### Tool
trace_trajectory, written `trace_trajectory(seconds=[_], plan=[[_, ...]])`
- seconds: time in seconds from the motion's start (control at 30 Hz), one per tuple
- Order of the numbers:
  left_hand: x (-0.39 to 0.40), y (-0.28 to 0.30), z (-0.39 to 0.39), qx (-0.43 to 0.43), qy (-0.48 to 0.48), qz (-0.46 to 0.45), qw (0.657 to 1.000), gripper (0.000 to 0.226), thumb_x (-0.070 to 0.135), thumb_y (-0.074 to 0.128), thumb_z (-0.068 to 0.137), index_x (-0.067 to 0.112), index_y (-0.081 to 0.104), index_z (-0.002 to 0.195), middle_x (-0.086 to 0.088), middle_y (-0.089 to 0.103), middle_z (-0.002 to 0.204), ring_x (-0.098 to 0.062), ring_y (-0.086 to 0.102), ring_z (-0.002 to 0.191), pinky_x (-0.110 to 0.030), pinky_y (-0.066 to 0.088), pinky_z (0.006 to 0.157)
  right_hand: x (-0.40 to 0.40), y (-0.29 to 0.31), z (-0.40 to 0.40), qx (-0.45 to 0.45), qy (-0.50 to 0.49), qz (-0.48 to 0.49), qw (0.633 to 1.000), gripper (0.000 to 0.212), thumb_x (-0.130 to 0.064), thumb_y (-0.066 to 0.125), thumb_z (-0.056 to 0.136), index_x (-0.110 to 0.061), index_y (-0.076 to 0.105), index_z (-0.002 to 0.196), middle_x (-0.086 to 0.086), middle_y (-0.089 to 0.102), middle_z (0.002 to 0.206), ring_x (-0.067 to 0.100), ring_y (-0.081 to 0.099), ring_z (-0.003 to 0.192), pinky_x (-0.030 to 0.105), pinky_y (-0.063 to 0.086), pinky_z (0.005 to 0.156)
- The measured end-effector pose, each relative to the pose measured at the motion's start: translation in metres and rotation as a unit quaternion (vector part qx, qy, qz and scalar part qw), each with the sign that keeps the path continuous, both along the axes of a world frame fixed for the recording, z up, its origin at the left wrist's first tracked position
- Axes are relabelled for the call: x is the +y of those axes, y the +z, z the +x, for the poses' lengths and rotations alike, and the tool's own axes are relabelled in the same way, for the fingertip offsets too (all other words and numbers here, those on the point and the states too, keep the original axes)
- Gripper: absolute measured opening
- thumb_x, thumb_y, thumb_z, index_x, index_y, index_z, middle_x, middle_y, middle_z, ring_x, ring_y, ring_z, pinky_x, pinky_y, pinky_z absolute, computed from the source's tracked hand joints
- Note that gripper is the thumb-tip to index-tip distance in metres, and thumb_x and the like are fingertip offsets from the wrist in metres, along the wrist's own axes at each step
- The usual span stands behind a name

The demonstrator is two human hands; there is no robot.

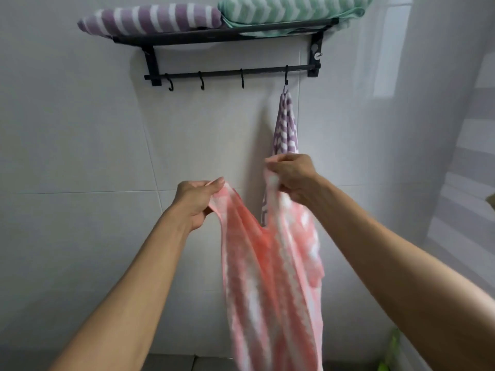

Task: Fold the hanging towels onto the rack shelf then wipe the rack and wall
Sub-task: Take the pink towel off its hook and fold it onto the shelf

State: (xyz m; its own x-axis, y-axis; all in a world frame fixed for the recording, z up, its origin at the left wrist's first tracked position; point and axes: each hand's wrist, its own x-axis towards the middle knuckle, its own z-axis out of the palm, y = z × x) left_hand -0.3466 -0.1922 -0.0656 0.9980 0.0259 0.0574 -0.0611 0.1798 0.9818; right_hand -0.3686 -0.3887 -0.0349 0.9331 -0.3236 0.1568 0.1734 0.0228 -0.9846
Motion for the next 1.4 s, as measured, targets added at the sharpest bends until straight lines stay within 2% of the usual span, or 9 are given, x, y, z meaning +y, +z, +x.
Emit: trace_trajectory(seconds=[0.1,0.2,0.3,0.43,0.53,0.83,1.13,1.23,1.4], plan=[[-0.014,0.007,-0.007,-0.021,-0.069,-0.006,0.997,0.015,0.001,0.066,0.092,-0.01,0.069,0.102,-0.015,0.073,0.083,-0.016,0.071,0.061,-0.026,0.059,0.057,0.024,0.004,-0.012,0.03,0.123,0.026,0.992,0.006,0.006,0.064,0.092,0.005,0.069,0.096,0.02,0.068,0.087,0.026,0.07,0.072,0.033,0.064,0.062],[-0.014,0.006,-0.009,-0.023,-0.075,-0.004,0.997,0.022,0.002,0.065,0.093,-0.009,0.068,0.111,-0.013,0.074,0.09,-0.015,0.072,0.066,-0.024,0.058,0.06,0.024,0.002,-0.017,0.044,0.199,0.006,0.979,0.03,0.018,0.049,0.089,0.006,0.065,0.112,0.027,0.068,0.112,0.037,0.07,0.104,0.038,0.063,0.079],[-0.008,0.003,-0.01,-0.015,-0.051,-0.034,0.998,0.024,0.001,0.07,0.089,-0.008,0.068,0.111,-0.013,0.075,0.091,-0.015,0.073,0.067,-0.024,0.058,0.059,0.015,-0.002,-0.018,0.02,0.242,-0.053,0.969,0.048,0.026,0.053,0.085,0.007,0.059,0.129,0.027,0.067,0.116,0.037,0.069,0.106,0.036,0.061,0.086],[-0.009,0.002,-0.016,0.003,-0.014,-0.076,0.997,0.019,0.004,0.078,0.082,-0.003,0.068,0.097,-0.009,0.075,0.072,-0.015,0.07,0.057,-0.024,0.058,0.054,0.019,-0.007,-0.017,-0.086,0.143,-0.267,0.949,0.015,-0.005,0.077,0.085,-0.014,0.078,0.096,0.011,0.074,0.084,0.015,0.069,0.075,0.028,0.061,0.072],[-0.008,0.001,-0.019,0.023,-0.001,-0.115,0.993,0.018,0.008,0.079,0.083,0.0,0.07,0.095,-0.011,0.074,0.076,-0.016,0.069,0.055,-0.024,0.056,0.051,0.026,-0.009,-0.012,-0.107,0.092,-0.397,0.907,0.01,-0.033,0.072,0.086,-0.029,0.072,0.077,0.007,0.075,0.085,0.019,0.069,0.077,0.036,0.058,0.076],[0.013,0.002,-0.019,0.012,-0.085,-0.076,0.993,0.022,0.015,0.058,0.1,0.001,0.073,0.108,-0.009,0.076,0.09,-0.017,0.07,0.076,-0.027,0.058,0.079,0.047,-0.012,-0.013,-0.147,0.12,-0.402,0.896,0.017,-0.034,0.072,0.087,-0.026,0.066,0.073,-0.011,0.055,0.059,0.002,0.049,0.052,0.01,0.036,0.05],[0.023,-0.005,-0.025,-0.076,-0.205,-0.018,0.976,0.04,0.011,0.062,0.09,-0.006,0.063,0.127,-0.011,0.07,0.125,-0.016,0.067,0.107,-0.021,0.054,0.092,0.059,-0.021,0.003,-0.12,0.052,-0.318,0.939,0.015,-0.031,0.077,0.083,-0.017,0.072,0.079,0.001,0.068,0.069,0.01,0.064,0.064,0.019,0.046,0.055],[0.025,-0.007,-0.023,-0.113,-0.172,0.035,0.978,0.034,-0.008,0.06,0.091,0.001,0.067,0.122,-0.012,0.073,0.114,-0.016,0.07,0.104,-0.023,0.055,0.091,0.053,-0.018,0.004,-0.128,0.064,-0.305,0.941,0.023,-0.036,0.082,0.079,-0.016,0.073,0.077,-0.004,0.064,0.064,0.005,0.057,0.057,0.015,0.043,0.049],[0.021,0.0,-0.013,-0.144,-0.051,0.108,0.982,0.021,-0.004,0.057,0.098,-0.001,0.069,0.114,-0.017,0.075,0.103,-0.023,0.072,0.092,-0.029,0.059,0.086,0.039,-0.013,0.005,-0.097,0.15,-0.287,0.941,0.039,-0.051,0.084,0.075,-0.014,0.072,0.072,-0.003,0.067,0.066,0.008,0.06,0.06,0.028,0.052,0.061]])
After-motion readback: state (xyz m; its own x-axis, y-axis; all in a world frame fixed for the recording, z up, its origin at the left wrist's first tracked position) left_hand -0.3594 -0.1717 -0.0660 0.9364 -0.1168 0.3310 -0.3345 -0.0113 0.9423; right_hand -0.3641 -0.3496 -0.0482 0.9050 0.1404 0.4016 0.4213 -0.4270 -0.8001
